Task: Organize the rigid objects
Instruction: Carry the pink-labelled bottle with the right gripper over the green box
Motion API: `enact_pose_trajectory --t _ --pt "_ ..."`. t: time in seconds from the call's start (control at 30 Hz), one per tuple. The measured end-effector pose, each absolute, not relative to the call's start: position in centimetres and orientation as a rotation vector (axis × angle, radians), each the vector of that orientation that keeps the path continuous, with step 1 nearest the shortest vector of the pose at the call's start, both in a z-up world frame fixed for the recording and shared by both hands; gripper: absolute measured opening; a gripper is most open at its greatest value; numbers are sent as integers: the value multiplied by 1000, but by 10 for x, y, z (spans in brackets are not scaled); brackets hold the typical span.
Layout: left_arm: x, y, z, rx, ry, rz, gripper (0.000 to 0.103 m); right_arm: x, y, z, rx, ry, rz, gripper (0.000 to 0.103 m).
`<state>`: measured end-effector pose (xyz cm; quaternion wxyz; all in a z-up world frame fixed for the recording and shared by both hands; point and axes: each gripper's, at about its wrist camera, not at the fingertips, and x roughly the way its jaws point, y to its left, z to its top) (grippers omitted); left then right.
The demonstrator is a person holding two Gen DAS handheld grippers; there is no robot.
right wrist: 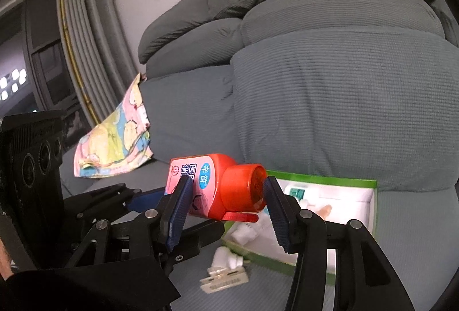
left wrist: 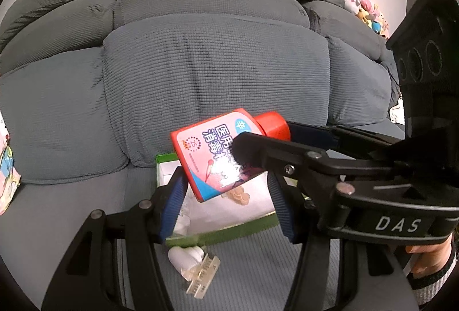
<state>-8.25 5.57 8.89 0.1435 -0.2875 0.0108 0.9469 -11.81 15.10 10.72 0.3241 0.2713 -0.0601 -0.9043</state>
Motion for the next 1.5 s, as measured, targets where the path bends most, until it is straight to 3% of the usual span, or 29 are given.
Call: enact_pose_trajectory --t 0.73,1.5 --pt "-175 72 5 -1119 -23 2581 56 -209 173 18 957 -220 -2350 54" --pt "-200 60 -55 -1358 -94 2465 55 -251 164 -56 1217 -202 -2293 54"
